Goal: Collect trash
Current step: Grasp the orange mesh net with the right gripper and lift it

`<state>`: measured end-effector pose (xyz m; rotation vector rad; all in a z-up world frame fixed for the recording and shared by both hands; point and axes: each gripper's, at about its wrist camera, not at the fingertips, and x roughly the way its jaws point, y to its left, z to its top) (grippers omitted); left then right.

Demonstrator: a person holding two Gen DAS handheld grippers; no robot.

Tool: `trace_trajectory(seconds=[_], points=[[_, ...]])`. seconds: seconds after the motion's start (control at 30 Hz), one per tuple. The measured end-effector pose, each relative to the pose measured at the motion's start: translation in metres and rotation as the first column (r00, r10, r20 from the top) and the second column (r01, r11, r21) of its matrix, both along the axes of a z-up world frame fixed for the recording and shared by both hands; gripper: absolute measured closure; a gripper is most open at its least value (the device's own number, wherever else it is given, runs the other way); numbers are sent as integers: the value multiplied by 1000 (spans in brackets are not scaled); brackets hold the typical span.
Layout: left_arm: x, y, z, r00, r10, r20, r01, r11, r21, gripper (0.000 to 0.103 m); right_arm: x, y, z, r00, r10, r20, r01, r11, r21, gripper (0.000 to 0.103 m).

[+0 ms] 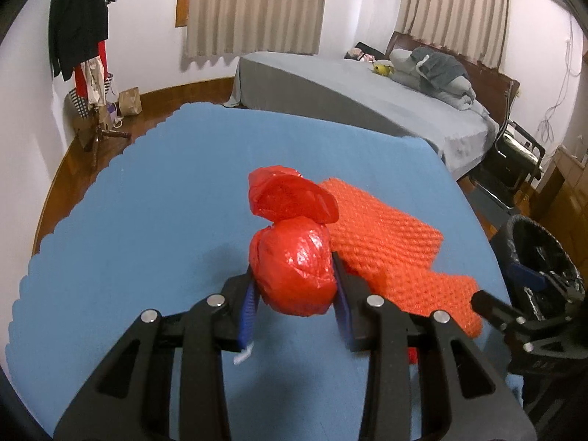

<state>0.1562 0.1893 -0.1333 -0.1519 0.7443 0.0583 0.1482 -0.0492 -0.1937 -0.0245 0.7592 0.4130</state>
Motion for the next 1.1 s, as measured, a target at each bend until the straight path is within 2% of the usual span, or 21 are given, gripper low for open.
trace_trajectory(seconds=[0.13,0.23,0.33,0.4,0.6,0.7,1.1], points=[[-6,-1,-3,1000,1,-8,-1,1000,6,69,0,-2,-16,999,1,-39,-1,1000,-10,9],[-8,-1,-5,1000,2,-12,-2,1000,3,69,2,-4,-26,997,11,-73,-11,1000,-1,17],[-8,0,-6,1000,3,-17,-3,1000,-1,69,3,-4,-26,995,38,-90,-37,999,21,29],[-7,1,-8,1000,1,-19,-1,1000,-4,69,3,-3,-26,993,68,-101,-64,997,39,46],[-11,-2,-5,1000,-3,-16,2,1000,-7,69,-4,-2,-19,985,136,-103,-129,989,72,76],[-15,-4,-3,1000,-4,-11,4,1000,-8,69,-7,-4,-9,985,152,-87,-144,986,84,82],[-27,-23,26,998,-29,48,29,1000,-2,68,-27,-19,32,989,149,-9,-147,982,118,86]])
